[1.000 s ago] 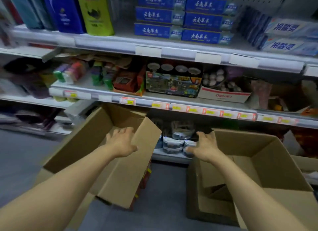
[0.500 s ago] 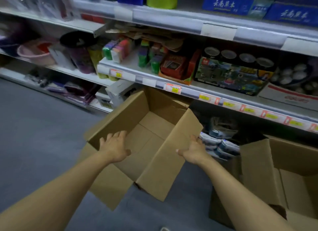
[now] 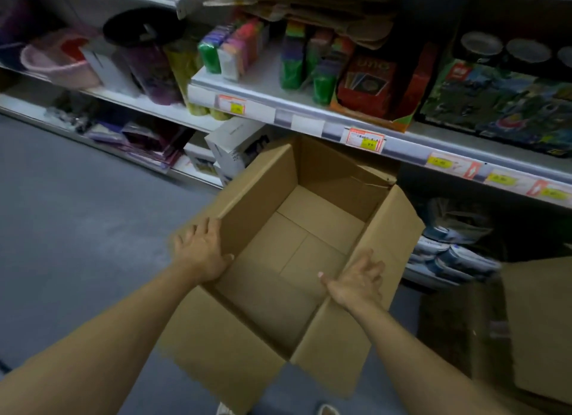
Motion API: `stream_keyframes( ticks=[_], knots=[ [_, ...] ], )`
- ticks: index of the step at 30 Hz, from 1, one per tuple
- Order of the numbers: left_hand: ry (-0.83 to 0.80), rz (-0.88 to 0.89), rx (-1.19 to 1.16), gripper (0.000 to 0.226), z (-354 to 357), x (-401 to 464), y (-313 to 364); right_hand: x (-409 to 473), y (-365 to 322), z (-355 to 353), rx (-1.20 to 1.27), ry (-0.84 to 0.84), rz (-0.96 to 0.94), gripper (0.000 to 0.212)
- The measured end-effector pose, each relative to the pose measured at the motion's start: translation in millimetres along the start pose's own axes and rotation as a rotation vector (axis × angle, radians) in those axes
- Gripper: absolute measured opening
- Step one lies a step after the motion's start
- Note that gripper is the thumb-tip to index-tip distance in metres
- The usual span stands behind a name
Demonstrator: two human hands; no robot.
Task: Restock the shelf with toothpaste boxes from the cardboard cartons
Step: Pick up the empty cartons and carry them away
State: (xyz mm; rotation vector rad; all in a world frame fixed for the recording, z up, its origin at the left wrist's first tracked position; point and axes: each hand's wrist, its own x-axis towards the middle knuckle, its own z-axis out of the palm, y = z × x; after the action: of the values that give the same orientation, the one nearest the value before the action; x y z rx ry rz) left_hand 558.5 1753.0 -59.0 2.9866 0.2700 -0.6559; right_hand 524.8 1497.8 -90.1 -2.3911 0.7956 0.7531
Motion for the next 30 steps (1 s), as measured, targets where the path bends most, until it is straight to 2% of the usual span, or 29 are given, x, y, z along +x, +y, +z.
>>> stream_keyframes(
  ticks=[5,8,10,12,16,23,30],
  knots=[
    [-0.104,0.055,0.018,0.075,11.2,67.8,-18.3,21.9,-13.3,24.5,0.005,0.049,0.119,0.107],
    [-0.173,0.096,-0.015,0.067,18.6,94.4,-23.8,30.3,-16.0,32.1,0.017,0.128,0.203,0.078],
    [-0.156,0.140,0.032,0.051,24.1,104.4,-27.3,32.6,-17.7,33.0,0.013,0.137,0.252,0.055],
    [-0.129,0.180,0.091,0.036,28.6,111.1,-30.4,32.9,-19.0,35.2,0.001,0.132,0.277,0.041],
    [-0.112,0.237,0.064,0.023,29.6,113.7,-31.9,26.5,-16.3,42.1,0.012,0.130,0.296,0.040],
    [-0.178,0.343,0.065,0.029,23.7,85.0,-16.7,-7.0,12.1,22.7,0.033,0.121,0.355,0.040],
    [-0.191,0.493,0.118,0.043,19.1,28.3,44.2,-54.9,83.7,-8.8,0.087,0.194,0.429,0.038]
  ],
)
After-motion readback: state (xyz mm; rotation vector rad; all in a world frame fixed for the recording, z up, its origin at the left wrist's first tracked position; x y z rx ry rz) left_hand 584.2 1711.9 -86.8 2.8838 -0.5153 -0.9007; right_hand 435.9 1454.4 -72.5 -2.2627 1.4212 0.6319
